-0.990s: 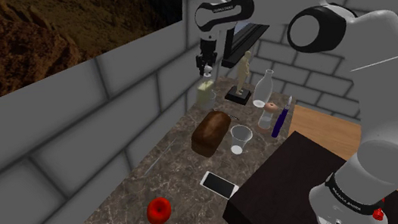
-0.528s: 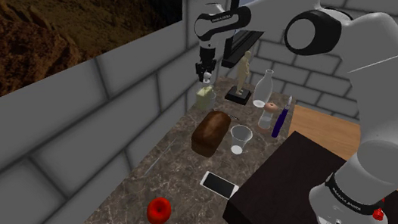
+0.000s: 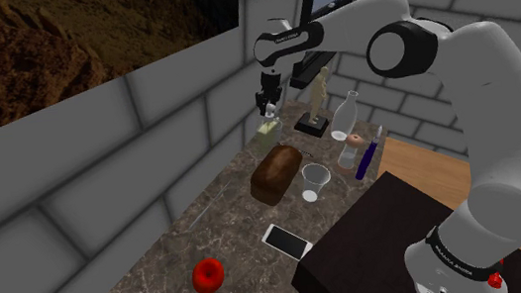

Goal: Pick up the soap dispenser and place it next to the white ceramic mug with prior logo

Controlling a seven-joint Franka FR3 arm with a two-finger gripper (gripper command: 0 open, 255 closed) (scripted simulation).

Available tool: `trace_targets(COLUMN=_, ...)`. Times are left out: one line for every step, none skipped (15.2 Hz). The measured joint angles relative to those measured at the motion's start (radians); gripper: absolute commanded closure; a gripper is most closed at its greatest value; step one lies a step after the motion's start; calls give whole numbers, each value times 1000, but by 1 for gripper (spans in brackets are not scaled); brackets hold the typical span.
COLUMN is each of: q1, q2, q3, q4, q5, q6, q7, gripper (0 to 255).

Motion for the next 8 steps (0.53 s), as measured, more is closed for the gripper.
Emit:
trace_targets(q1=-1, q2=3, q3=0, q4=-8, q5=0, q6=11, q7=-1, gripper=255)
trace_targets(q1=0, q2=13, q3=-1, q4=-6, q5=-1, q6=19, q7=-1, gripper=255)
trace_targets(q1=0, q2=19, q3=-1, q4=-5, q5=-1, q6=23, q7=-2, gripper=255)
trace_targets(q1=1, q2=23, q3=-1, q4=-3, q5=-1, q6=25, q7=-2, gripper=255)
trace_targets(q1=1, q2=24, q3=-1, q4=-3, q5=-1, q6=27, q7=-2, gripper=255)
trace_targets(q1=1, q2=24, q3=-1, q4=-4, q5=-1, q6=28, q7=-2, gripper=255)
trace_targets(q1=1, q2=25, q3=-1, q4=-4, q5=-1, q6=29, q7=-2, gripper=255)
trace_targets(q1=1, q2=25, q3=-1, q4=-4, q5=-1, q6=29, q7=-2, gripper=255)
